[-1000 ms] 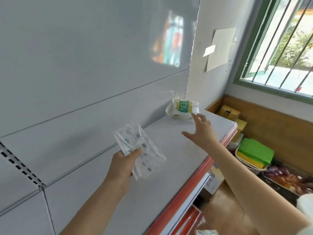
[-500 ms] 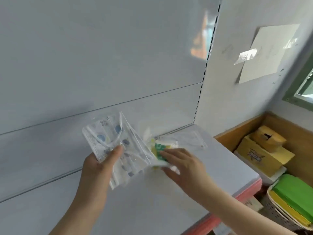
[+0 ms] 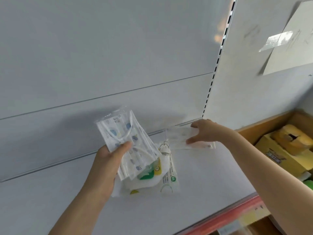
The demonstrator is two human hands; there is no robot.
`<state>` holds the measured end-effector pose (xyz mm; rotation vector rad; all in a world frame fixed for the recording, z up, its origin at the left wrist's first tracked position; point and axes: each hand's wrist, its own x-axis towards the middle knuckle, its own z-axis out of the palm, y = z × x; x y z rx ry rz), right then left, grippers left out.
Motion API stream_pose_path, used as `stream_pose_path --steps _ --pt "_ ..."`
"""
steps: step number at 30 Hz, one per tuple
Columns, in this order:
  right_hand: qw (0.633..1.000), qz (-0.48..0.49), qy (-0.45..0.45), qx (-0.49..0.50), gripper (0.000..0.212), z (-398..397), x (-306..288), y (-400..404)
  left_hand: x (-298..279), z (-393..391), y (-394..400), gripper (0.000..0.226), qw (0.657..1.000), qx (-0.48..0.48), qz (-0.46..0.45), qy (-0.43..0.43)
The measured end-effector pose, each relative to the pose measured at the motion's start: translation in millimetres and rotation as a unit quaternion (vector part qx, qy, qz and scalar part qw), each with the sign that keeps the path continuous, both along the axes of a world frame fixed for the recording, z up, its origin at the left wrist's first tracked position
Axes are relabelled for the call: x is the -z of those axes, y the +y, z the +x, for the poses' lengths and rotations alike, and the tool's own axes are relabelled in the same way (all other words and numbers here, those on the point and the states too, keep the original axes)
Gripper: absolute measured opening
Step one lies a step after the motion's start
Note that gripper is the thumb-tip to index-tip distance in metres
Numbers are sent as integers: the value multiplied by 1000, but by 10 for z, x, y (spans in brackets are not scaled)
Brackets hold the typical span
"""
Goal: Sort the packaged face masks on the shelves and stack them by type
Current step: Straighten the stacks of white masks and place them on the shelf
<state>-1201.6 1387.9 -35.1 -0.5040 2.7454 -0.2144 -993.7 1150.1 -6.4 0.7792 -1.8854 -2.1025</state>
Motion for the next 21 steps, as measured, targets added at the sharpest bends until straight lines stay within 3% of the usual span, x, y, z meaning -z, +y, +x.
stream_pose_path --steps 1,3,5,6,8,10,12,14,15,17,18,20,21 --pt "999 -5 28 20 41 53 -73 -10 15 -5 15 16 1000 5 -10 -5" --pt "976 -88 171 98 24 250 -240 -34 40 -13 52 16 999 8 -39 -9" --pt "913 -254 285 147 12 687 -402 -241 43 -16 127 15 998 6 -61 0" --pt "895 -299 308 122 12 964 -450 -406 22 -16 183 14 998 10 -58 9" --pt "913 -315 258 -4 26 1464 -415 -754 -50 -5 255 39 998 41 10 38" --pt "927 -333 129 -117 54 1776 -314 -963 -94 39 215 63 994 61 70 50" --pt "896 -415 54 -151 45 1824 -293 -976 -101 129 67 43 997 52 23 55" --pt "848 -522 42 -78 19 1766 -294 -879 -62 228 -126 17 998 10 -37 43" --pt "842 -527 108 -36 14 1694 -271 -847 -41 286 -211 13 998 1 -58 36" --pt "880 -413 234 3 29 1499 -210 -787 -42 403 -336 19 995 9 -93 36" --pt "913 -342 221 1 48 1398 -170 -768 -57 462 -373 27 993 13 -110 32" --pt "973 -221 68 19 88 1225 -109 -769 -23 541 -444 38 993 3 -122 7" --pt "985 -169 4 34 99 1160 -71 -780 8 569 -469 38 993 0 -114 -4"
